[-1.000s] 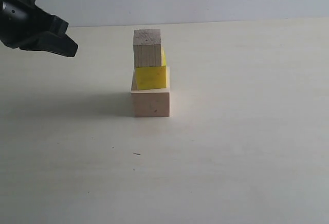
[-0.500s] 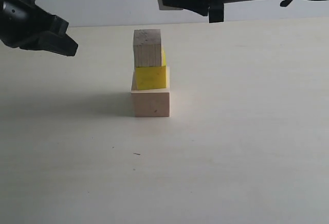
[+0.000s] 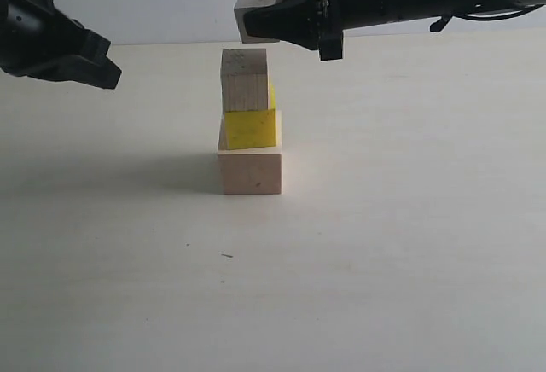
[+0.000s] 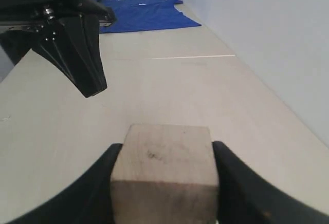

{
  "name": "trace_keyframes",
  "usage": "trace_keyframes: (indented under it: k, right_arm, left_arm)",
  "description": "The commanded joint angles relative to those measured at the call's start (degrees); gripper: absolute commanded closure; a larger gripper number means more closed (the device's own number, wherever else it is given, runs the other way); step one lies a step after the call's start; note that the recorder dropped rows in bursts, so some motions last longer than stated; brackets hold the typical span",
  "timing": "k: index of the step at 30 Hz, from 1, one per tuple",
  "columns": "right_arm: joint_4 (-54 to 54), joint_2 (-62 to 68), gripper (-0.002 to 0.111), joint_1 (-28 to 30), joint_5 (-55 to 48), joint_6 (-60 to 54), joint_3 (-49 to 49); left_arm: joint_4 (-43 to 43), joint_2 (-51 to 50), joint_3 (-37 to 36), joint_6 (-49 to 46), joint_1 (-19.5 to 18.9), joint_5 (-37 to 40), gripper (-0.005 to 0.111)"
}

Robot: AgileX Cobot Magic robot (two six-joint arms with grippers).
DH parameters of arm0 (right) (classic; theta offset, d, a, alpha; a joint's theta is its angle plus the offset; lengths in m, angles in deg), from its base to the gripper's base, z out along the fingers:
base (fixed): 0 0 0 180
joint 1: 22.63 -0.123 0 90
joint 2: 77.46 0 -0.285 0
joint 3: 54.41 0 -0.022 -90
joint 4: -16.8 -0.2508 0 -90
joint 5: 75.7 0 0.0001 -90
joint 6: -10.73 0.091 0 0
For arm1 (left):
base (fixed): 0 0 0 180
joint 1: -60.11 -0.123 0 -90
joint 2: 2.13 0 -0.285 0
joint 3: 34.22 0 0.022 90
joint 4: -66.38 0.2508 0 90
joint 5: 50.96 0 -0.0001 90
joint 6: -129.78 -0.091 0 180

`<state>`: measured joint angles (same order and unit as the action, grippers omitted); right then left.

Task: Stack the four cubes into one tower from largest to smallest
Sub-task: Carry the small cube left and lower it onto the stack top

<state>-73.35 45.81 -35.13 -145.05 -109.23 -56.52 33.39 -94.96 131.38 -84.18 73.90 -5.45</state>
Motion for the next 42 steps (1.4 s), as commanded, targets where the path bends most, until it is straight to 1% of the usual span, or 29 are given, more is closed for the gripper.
trace_keyframes:
  k: [1, 11, 16, 22, 27, 42]
  right_arm:
    - [1.0, -0.2, 0.108, -1.4, -0.6, -0.8, -0.6]
    - [1.9, 0.0, 0.108, -2.2, -0.6, -0.8, -0.6]
    - [-0.3, 0.9, 0.108, -2.2, -0.6, -0.8, -0.6]
    - [0.6, 1.4, 0.108, -2.2, -0.6, -0.8, -3.0]
    - [2.8, 1.5, 0.108, -2.2, -0.6, -0.8, -3.0]
    - [2.6, 2.9, 0.108, -2.2, -0.6, -0.5, -3.0]
  left_arm:
    - [0.7, 0.5, -0.1, -0.2, 0.0, -1.6, 0.107]
    - [0.8, 0.5, -0.1, -0.2, 0.0, -1.6, 0.107]
    - [0.8, 0.5, -0.1, -0.2, 0.0, -1.6, 0.107]
    - [0.8, 0.5, -0.1, -0.2, 0.0, -1.3, 0.107]
    - [0.9, 0.5, -0.1, -0.2, 0.0, -1.3, 0.107]
    - [1.0, 0.5, -0.1, -0.2, 0.0, -1.8, 0.107]
